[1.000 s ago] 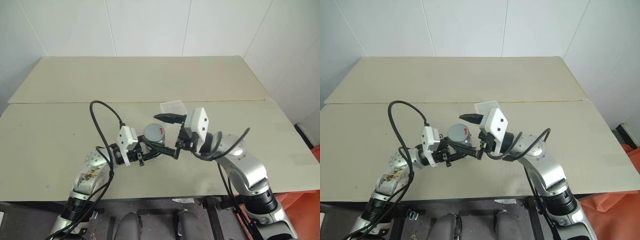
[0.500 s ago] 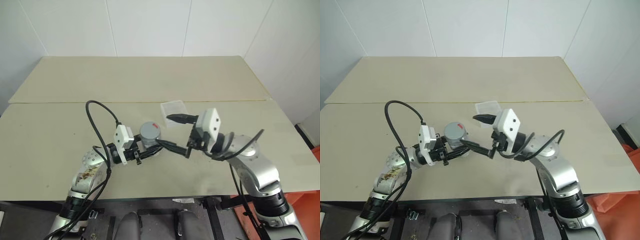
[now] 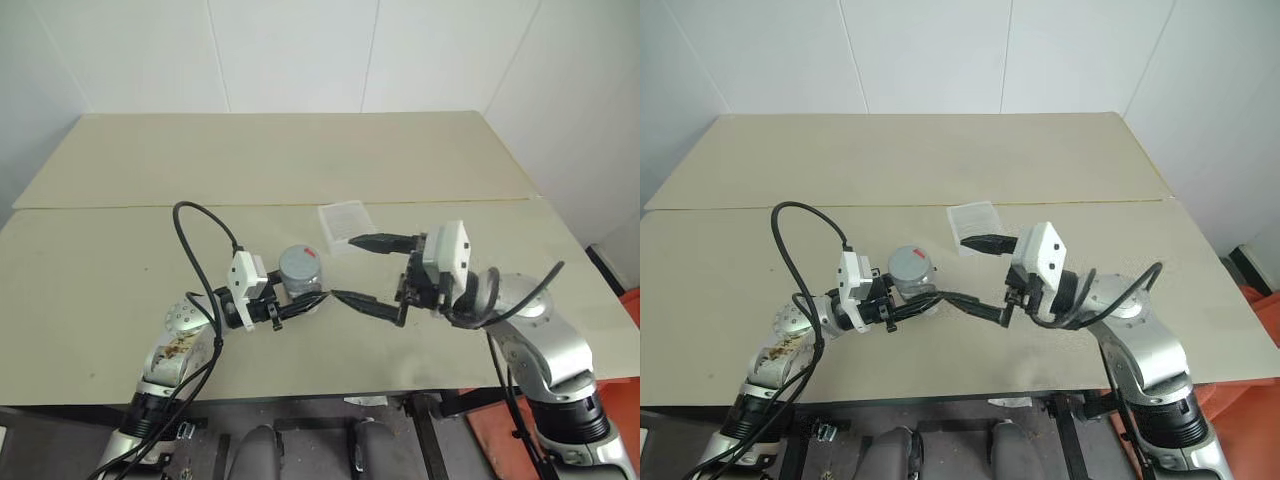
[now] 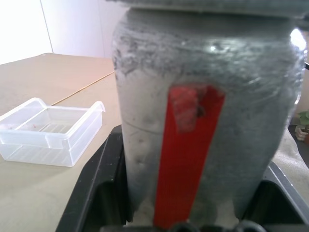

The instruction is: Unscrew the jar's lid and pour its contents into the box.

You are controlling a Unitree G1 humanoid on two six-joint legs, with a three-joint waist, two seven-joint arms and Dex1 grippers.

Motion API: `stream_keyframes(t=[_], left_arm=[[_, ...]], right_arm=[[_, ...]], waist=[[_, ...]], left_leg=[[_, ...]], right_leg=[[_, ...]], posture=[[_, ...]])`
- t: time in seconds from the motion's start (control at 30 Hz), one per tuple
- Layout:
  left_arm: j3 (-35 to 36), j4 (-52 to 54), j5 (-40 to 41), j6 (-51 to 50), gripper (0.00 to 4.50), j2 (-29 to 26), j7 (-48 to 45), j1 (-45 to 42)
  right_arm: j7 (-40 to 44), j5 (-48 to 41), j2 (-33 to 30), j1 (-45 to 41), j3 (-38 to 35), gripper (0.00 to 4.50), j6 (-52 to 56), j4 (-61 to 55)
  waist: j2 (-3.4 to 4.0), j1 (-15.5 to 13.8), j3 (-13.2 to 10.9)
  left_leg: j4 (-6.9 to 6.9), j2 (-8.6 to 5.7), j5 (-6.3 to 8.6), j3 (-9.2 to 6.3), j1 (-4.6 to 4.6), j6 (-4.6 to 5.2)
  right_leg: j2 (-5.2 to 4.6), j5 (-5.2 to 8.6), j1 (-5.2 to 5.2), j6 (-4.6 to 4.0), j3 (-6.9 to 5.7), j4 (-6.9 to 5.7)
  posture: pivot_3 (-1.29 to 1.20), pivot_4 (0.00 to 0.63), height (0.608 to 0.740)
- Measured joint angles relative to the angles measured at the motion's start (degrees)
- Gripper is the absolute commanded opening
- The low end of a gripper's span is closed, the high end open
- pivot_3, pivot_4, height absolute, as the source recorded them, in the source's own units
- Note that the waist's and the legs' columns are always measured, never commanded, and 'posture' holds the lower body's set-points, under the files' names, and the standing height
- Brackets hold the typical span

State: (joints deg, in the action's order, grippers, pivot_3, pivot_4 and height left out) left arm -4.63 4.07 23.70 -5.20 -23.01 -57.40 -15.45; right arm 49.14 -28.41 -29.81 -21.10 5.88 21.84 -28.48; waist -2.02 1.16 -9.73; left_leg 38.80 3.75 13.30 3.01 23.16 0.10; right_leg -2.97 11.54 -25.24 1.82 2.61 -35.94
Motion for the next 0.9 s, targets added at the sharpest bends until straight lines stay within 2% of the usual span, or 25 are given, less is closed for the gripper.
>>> stream_keyframes(t=[0.17,0.33,0.6,0.9], left_arm=[[-0.48,0.00,-0.22,0.10,2.24,0.22,0.03,-0.05],[-0.59,0.20,-0.35,0.09,2.24,0.29,0.30,-0.01],[-0.84,1.48,-0.35,0.08,2.24,0.57,0.50,0.12],[-0.83,1.39,-0.35,0.08,2.24,0.54,0.50,0.34]], right_arm=[[-3.09,1.27,6.41,-4.85,5.25,4.47,0.27,0.57],[-4.21,4.23,9.22,-7.40,7.49,4.47,-0.24,4.52],[-4.24,7.82,10.67,-7.95,8.56,4.47,-2.40,8.88],[-3.55,7.75,9.73,-7.72,8.09,4.47,-2.99,9.21]], waist=[[0.00,-0.20,0.00],[0.00,-0.46,0.00],[0.00,-0.39,0.00],[0.00,-0.39,0.00]], left_leg=[[0.03,0.00,0.00,-0.02,-0.02,0.00],[0.03,-0.01,0.00,0.00,0.05,0.00],[-0.01,-0.01,0.00,0.00,0.05,0.00],[0.00,-0.01,0.00,0.00,0.04,0.00]], right_leg=[[0.02,0.00,0.00,-0.01,-0.01,-0.06],[-0.02,-0.08,0.00,-0.13,-0.01,0.03],[-0.01,-0.10,-0.01,-0.17,-0.02,0.04],[-0.01,-0.08,0.00,-0.13,-0.02,0.02]], posture=[[0.00,0.150,0.740],[0.00,0.150,0.740],[0.00,0.150,0.740],[0.00,0.150,0.740]])
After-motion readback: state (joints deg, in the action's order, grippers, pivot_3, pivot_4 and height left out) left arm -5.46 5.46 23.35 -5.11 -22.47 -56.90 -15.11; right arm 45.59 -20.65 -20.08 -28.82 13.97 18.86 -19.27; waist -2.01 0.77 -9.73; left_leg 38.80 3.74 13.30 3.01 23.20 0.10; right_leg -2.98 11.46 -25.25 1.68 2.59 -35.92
